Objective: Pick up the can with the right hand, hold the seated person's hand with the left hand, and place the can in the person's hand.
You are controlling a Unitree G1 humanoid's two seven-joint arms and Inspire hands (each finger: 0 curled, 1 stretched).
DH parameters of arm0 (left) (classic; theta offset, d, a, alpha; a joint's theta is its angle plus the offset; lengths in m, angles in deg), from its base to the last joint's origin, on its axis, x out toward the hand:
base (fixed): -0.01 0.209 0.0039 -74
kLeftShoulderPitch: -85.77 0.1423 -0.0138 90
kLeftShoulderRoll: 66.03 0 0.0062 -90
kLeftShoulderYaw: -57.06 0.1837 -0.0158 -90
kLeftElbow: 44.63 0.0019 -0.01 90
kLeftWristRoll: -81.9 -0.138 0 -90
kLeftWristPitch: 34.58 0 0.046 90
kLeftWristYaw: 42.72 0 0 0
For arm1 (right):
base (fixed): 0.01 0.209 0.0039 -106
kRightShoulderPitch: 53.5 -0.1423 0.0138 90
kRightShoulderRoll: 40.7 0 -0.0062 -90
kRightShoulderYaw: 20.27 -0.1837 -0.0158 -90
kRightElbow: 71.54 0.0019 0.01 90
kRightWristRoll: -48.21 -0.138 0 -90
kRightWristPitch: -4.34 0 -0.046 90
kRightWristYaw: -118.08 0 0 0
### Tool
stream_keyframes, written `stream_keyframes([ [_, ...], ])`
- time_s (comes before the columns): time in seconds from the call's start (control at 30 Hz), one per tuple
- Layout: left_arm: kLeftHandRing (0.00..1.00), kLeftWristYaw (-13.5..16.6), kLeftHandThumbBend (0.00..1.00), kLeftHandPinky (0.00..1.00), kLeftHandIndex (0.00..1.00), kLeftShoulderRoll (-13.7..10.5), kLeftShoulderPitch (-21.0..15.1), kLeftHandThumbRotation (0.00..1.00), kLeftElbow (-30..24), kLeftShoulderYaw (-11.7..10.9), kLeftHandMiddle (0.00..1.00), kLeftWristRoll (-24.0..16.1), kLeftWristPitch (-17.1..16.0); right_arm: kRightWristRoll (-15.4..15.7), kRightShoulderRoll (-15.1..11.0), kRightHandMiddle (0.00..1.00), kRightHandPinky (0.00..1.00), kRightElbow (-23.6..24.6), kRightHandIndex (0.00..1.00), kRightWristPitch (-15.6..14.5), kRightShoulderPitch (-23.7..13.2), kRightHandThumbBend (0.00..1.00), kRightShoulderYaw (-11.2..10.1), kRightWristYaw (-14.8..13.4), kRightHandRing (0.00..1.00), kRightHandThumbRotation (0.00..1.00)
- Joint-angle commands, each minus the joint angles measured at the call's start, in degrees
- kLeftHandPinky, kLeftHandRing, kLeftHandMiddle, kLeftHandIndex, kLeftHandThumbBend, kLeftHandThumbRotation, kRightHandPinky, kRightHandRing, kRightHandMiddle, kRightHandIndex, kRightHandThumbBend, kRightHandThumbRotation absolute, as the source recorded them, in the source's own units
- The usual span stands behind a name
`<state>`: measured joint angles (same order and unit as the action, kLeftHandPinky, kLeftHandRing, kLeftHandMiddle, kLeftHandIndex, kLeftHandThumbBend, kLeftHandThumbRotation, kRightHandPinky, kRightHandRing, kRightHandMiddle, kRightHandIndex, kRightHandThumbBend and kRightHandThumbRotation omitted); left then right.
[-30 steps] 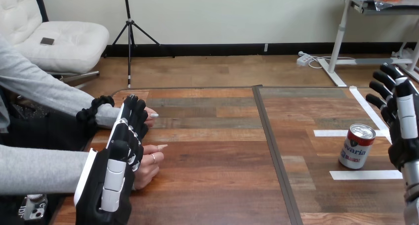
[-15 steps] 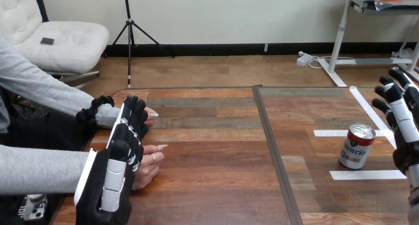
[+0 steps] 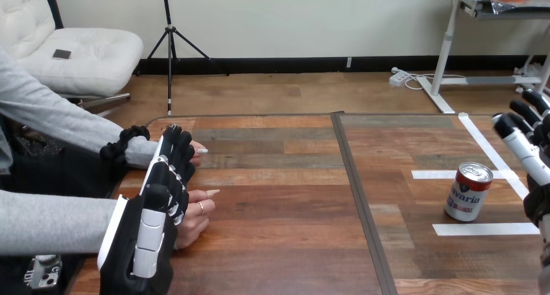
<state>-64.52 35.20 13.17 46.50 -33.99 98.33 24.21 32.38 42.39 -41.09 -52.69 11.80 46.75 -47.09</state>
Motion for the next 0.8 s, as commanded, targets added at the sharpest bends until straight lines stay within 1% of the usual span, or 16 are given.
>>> stream_keyframes([
  [0.0,1.0,-0.32,0.79,1.0,1.0,0.23,-2.94,0.95,-0.39,-0.4,1.0,0.86,-0.16,0.16,-1.26,0.89,0.85,0.19,0.91,0.67,-5.34,1.0,-0.02,-0.01,0.9,0.2],
  [0.03,1.0,-0.32,0.79,1.0,1.0,0.2,-2.92,0.95,-0.46,-0.39,1.0,0.87,-0.06,0.07,-1.22,0.9,0.86,0.24,0.92,0.56,-5.36,1.0,-0.09,0.04,0.91,0.17],
  [0.13,1.0,-0.3,0.79,1.0,1.0,0.3,-3.02,0.95,-0.27,-0.42,1.0,0.82,-0.33,-0.26,-1.15,0.91,0.87,0.39,0.92,-0.12,-5.39,1.0,-0.26,0.27,0.91,0.13],
  [0.2,1.0,0.0,0.78,1.0,1.0,0.38,-2.9,0.95,-0.47,-0.41,1.0,0.58,-0.19,0.16,-1.21,0.91,0.87,0.55,0.93,-0.19,-5.27,1.0,-0.04,-0.22,0.91,0.11],
  [0.33,1.0,0.0,0.78,1.0,1.0,0.37,-2.87,0.95,-0.56,-0.39,1.0,0.66,-0.04,0.71,-1.35,0.92,0.87,0.63,0.94,-0.24,-5.17,1.0,0.22,-0.69,0.92,0.09],
  [0.43,1.0,0.07,0.78,1.0,1.0,0.48,-2.99,0.95,-0.39,-0.4,1.0,0.59,-0.25,0.42,-1.27,0.92,0.86,0.7,0.95,-0.46,-5.2,1.0,0.06,-0.37,0.92,0.08],
  [0.57,1.0,-0.58,0.77,1.0,1.0,0.39,-3.37,0.95,0.18,-0.44,1.0,1.16,-0.63,0.68,-1.26,0.93,0.87,0.79,0.96,-0.39,-5.1,1.0,0.2,-0.54,0.93,0.06],
  [0.77,1.0,-1.04,0.74,1.0,1.0,0.55,-3.3,0.95,-0.13,-0.36,1.0,2.18,-0.12,0.87,-1.31,0.95,0.9,0.65,0.98,-0.29,-5.13,1.0,0.28,-0.52,0.95,0.03],
])
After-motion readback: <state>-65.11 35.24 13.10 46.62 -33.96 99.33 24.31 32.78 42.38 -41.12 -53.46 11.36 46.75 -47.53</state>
